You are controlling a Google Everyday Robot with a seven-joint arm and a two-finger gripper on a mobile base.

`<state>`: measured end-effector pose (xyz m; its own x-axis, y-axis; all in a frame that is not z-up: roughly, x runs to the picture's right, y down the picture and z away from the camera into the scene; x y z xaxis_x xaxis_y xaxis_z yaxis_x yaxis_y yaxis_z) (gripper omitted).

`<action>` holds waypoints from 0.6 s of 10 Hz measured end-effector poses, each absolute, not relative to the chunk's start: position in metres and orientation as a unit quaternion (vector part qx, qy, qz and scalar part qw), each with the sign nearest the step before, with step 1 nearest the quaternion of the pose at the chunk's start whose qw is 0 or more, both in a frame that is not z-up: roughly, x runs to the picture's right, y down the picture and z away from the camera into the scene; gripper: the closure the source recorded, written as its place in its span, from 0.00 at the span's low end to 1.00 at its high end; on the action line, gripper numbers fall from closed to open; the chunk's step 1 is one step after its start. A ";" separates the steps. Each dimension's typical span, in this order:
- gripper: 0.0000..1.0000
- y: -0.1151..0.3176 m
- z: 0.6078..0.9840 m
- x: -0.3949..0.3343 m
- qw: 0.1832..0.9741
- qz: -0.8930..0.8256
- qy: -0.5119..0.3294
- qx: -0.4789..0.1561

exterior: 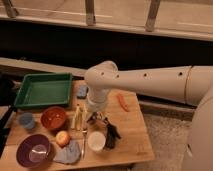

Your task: Place towel in purple bowl

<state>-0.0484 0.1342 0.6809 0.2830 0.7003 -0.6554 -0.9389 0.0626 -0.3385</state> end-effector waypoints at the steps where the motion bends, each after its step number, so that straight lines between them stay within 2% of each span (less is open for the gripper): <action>1: 0.35 0.134 0.681 -0.049 0.711 0.576 0.161 -0.370; 6: 0.35 0.137 0.692 -0.071 0.731 0.554 0.176 -0.356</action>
